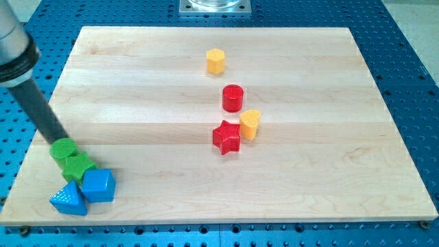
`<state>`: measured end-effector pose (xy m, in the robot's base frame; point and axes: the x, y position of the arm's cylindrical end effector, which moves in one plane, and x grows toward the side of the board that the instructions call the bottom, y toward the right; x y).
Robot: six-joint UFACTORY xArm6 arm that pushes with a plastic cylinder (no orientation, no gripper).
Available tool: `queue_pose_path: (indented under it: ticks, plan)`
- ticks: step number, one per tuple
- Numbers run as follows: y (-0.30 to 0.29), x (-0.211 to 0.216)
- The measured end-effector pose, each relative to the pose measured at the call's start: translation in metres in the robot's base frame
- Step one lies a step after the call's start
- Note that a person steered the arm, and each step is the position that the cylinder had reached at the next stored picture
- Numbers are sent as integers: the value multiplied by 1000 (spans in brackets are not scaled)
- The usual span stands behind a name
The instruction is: Move the green circle into the green star
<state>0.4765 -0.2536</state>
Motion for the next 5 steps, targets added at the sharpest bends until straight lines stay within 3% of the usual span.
queue_pose_path:
  ticks: [1,5]
  plan:
    - [28,-3]
    - [25,35]
